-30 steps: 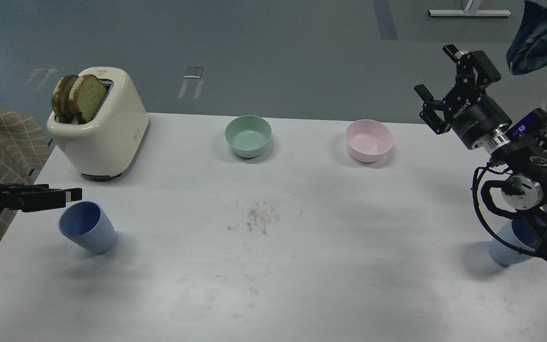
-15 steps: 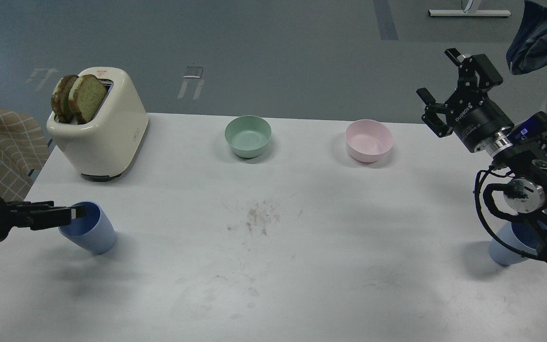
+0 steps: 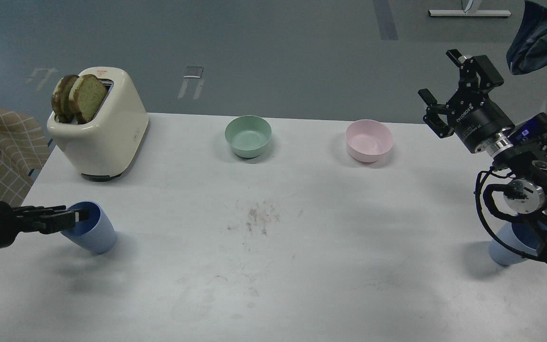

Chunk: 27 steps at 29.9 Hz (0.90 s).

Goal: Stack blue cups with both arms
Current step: 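Lift the blue cup with the left gripper and carry it toward table center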

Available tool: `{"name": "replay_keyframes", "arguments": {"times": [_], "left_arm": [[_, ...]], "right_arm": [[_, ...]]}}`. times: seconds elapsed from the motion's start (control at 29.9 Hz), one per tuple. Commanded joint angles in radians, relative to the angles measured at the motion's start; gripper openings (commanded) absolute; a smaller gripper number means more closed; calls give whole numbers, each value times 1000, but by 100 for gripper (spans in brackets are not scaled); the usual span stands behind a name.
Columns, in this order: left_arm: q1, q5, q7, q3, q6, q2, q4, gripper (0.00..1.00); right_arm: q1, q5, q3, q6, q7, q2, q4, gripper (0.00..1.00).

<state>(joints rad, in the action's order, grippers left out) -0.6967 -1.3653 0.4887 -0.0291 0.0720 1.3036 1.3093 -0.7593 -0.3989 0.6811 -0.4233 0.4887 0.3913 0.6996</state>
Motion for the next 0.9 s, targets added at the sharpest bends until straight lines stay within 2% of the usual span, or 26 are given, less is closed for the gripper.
{"name": "replay_keyframes", "arguments": {"times": [0.0, 0.53, 0.63, 0.87], "left_arm": [[2, 0, 0, 0, -20, -6, -10, 0], [-21, -69, 0, 43, -90, 26, 7, 0], [-84, -100, 0, 99, -89, 49, 50, 0], [-303, -147, 0, 104, -80, 48, 168, 0]], "right_arm": [[3, 0, 0, 0, 0, 0, 1, 100], [1, 0, 1, 1, 0, 17, 15, 100], [-5, 2, 3, 1, 0, 37, 30, 100], [-43, 0, 3, 18, 0, 75, 67, 100]]}}
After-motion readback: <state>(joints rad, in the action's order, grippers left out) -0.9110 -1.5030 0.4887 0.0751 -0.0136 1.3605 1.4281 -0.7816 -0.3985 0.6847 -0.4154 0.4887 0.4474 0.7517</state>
